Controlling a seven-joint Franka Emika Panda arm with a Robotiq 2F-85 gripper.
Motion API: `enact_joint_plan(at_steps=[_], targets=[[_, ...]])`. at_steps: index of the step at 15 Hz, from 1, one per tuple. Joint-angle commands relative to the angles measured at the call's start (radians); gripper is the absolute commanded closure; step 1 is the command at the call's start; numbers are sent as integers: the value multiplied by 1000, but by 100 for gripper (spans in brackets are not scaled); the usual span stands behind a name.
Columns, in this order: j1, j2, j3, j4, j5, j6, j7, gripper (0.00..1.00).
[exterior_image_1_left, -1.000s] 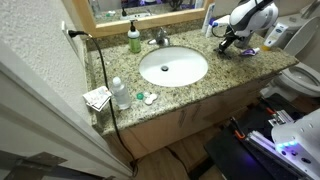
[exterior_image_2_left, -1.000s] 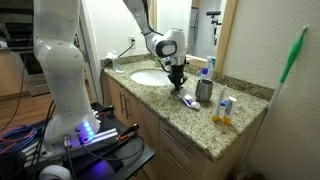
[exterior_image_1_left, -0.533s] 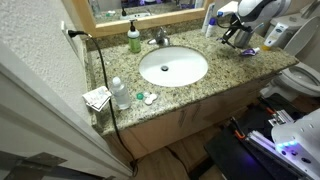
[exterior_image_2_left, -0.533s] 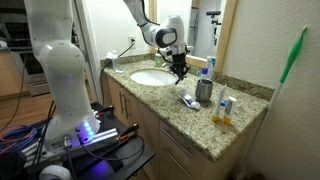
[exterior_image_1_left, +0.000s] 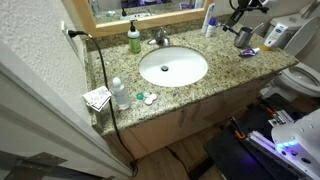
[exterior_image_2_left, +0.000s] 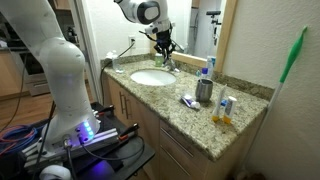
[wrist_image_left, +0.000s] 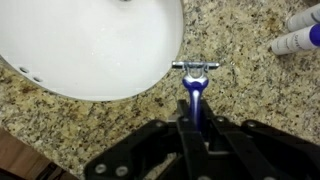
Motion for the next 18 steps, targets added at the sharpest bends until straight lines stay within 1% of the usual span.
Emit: enact_joint_plan(at_steps=[1, 2, 3, 4, 5, 6, 7, 8, 10, 11, 12, 14, 15, 17, 18], targets=[[-3, 31, 83, 20, 11, -31, -57, 97], [28, 31, 113, 24, 34, -34, -79, 97], [53, 36, 158, 43, 41, -36, -68, 97], [88, 51, 184, 76, 83, -58, -87, 97], [114, 89, 213, 120, 108, -49, -95, 97], [140, 124, 234, 164, 151, -56, -97, 97], [151, 142, 243, 176, 181, -37, -108, 97], [125, 66, 251, 101, 133, -23, -56, 87], [149, 108, 266, 145, 155, -23, -57, 87], [149, 121, 263, 155, 156, -23, -61, 97], [148, 139, 265, 158, 137, -50, -65, 97], [172, 207, 288, 230, 129, -90, -96, 97], [186, 242, 305, 291, 123, -126, -104, 97], [203, 325, 335, 425, 47, -170, -60, 97], [214, 354, 341, 477, 34, -186, -63, 97]])
